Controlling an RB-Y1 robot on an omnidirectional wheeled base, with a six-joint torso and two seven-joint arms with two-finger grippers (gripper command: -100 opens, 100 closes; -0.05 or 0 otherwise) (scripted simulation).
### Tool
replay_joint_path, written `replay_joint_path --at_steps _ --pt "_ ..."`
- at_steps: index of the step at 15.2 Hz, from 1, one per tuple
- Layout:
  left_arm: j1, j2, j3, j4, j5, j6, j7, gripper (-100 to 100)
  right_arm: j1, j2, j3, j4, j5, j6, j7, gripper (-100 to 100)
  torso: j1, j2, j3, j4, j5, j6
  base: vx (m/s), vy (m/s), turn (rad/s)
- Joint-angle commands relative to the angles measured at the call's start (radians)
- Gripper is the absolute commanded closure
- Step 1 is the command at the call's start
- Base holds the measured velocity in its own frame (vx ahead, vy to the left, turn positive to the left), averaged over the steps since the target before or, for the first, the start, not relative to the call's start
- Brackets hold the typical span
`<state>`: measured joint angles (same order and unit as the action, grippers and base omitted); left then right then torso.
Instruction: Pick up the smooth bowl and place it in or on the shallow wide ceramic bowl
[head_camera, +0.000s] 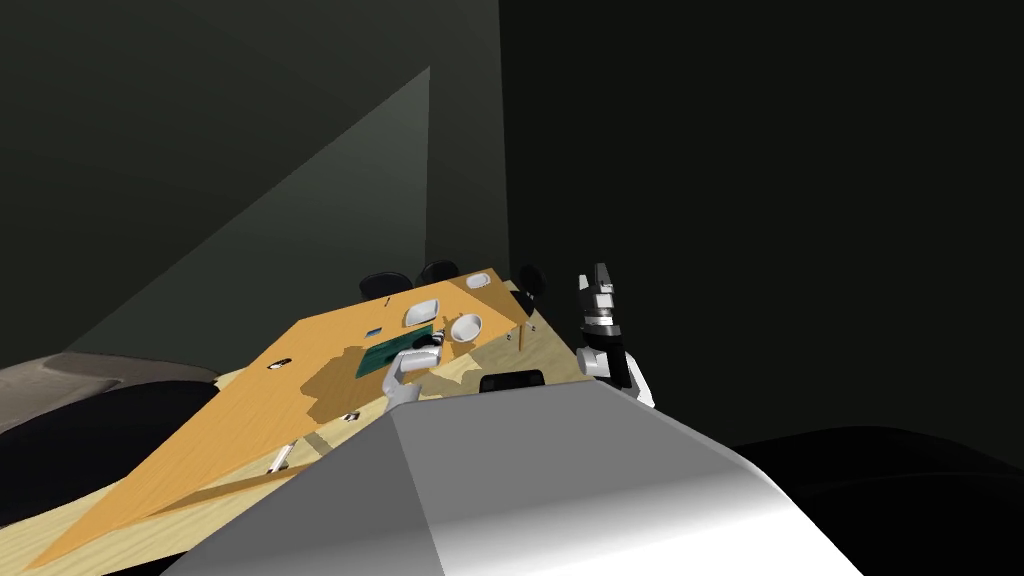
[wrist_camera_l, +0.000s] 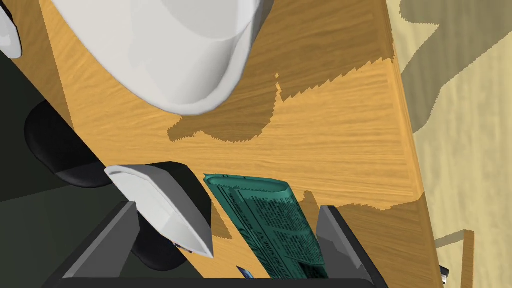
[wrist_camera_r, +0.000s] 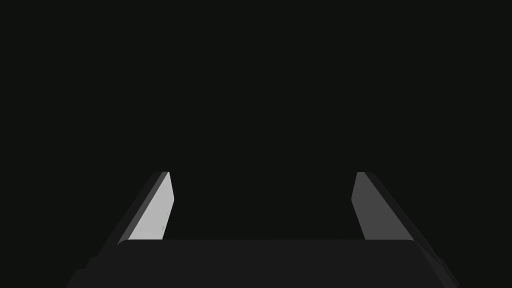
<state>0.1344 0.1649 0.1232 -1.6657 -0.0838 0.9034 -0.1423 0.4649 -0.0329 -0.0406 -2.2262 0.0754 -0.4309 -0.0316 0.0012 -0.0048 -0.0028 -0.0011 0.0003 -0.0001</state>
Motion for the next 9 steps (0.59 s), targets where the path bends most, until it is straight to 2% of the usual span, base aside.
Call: replay_joint_path --at_steps 1,3,5,9 --pt "-0.013 -0.009 0.0 0.021 0.01 0.045 -0.001 -100 0.0 0.0 0.0 0.0 0.0 0.0 0.0 0 0.0 0.0 0.0 0.0 0.0 0.0 0.057 0.02 -0.022" --pt "-0.021 -0.021 -0.002 0.035 0.014 0.072 0.0 -100 0.0 0.0 0.0 0.0 0.0 0.0 0.0 0 0.0 -0.001 0.0 0.0 0.0 0.0 0.068 0.021 -0.034" --pt "-0.035 -0.049 -0.004 0.059 0.021 0.117 0.001 -100 0.0 0.0 0.0 0.0 0.0 0.0 0.0 0 0.0 -0.001 0.0 0.0 0.0 0.0 0.066 0.023 -0.023" --pt "-0.053 -0.143 -0.008 0.088 0.031 0.174 0.003 -100 0.0 0.0 0.0 0.0 0.0 0.0 0.0 0 0.0 -0.001 -0.001 0.0 0.0 0.0 0.071 0.026 -0.022"
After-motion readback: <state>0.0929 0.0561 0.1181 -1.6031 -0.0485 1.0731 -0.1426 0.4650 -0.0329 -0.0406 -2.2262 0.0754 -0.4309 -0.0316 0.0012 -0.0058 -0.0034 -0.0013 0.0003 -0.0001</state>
